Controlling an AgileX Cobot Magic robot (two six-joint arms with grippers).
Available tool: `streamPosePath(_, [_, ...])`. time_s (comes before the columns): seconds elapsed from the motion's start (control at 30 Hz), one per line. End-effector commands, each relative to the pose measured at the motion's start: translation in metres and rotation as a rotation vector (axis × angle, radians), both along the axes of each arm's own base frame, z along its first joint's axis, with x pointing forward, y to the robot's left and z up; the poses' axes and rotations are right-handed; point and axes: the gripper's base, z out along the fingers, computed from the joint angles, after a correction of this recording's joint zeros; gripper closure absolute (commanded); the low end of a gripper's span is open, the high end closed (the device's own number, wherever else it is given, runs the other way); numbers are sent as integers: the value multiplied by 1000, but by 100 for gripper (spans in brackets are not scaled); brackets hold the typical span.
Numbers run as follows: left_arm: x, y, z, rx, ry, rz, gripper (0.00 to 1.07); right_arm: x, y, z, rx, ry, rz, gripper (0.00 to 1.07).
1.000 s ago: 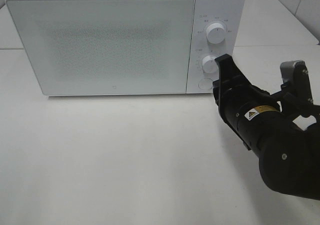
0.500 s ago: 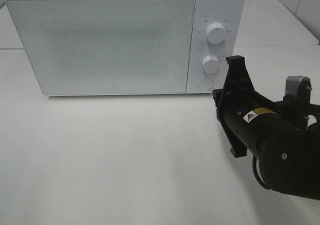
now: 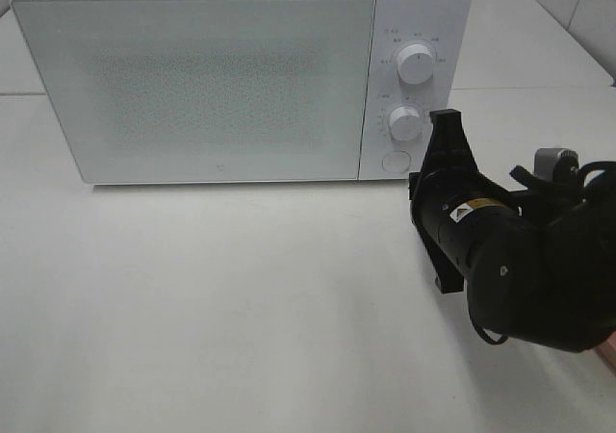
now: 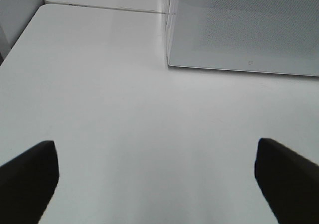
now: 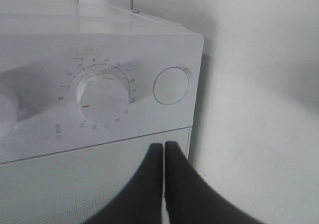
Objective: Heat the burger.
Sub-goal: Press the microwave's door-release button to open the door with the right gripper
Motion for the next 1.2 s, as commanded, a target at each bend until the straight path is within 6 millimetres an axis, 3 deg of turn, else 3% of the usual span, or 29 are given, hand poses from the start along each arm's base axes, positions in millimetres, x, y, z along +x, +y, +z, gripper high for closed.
streamPosePath(0.03, [-2,-1,-1,-9,-8,-10,7,8,2,-1,10,3,-5,107])
streamPosePath(0.37, [-2,-1,-1,-8,-8,-10,7,40,2,-10,29,22,-35,107])
streamPosePath(0.83, [-2,-1,-1,-8,-8,-10,7,68,2,-28,66,50,-68,107])
streamPosePath(1.2, [0,-1,-1,-8,2,-10,7,77,1,-36,78,55,-81,107])
